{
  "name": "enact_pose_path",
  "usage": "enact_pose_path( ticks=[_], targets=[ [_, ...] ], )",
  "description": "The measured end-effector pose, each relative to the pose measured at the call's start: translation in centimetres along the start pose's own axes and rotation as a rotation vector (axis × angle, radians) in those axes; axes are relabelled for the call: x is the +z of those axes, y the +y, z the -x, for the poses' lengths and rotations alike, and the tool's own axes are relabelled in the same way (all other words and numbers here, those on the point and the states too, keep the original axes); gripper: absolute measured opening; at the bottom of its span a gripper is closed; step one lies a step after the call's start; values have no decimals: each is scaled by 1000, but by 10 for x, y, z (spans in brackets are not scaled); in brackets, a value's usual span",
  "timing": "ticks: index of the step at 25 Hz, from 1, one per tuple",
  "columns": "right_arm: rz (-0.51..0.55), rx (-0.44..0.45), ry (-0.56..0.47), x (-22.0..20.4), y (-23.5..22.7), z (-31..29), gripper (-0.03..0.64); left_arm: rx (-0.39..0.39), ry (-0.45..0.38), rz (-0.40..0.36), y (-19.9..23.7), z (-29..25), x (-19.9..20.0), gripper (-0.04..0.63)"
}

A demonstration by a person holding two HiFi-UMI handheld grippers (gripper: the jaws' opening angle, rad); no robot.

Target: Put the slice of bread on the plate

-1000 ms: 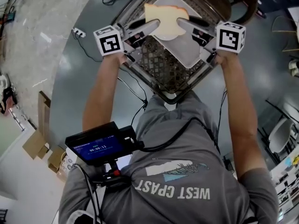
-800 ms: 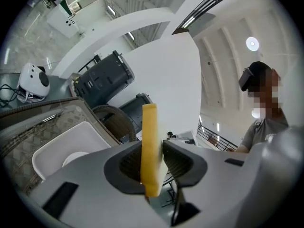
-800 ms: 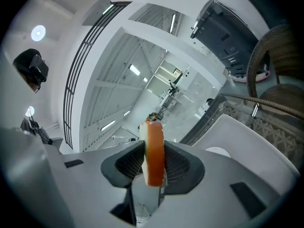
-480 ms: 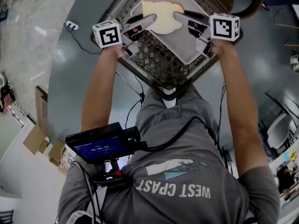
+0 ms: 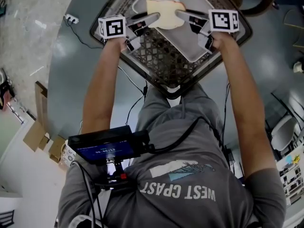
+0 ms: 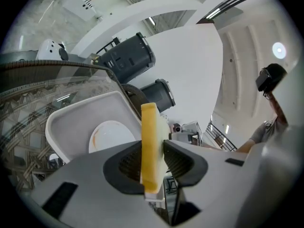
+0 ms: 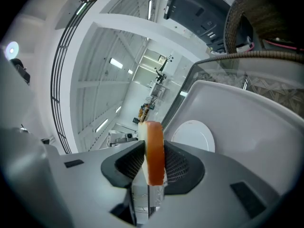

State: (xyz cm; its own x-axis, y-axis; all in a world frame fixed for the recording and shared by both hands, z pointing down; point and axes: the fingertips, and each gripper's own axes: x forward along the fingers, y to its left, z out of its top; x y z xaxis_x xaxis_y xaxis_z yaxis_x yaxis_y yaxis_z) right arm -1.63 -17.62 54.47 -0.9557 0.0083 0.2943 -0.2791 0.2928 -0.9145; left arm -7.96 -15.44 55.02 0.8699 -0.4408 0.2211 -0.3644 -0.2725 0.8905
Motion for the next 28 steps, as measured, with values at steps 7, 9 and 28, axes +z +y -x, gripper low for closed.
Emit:
enact_pose_path(
  ticks=[7,9,28],
  targets=[
    [-28,-44,46,-10,-28,-7,117,28,88,40,24,0,-19,110],
    [-19,-44,56,-12,-32,-10,117,30,103,50,29,-1,-22,110],
    [80,-121,100,-9,-52,-22,117,165,281,66,60,-4,-32,127]
  ],
)
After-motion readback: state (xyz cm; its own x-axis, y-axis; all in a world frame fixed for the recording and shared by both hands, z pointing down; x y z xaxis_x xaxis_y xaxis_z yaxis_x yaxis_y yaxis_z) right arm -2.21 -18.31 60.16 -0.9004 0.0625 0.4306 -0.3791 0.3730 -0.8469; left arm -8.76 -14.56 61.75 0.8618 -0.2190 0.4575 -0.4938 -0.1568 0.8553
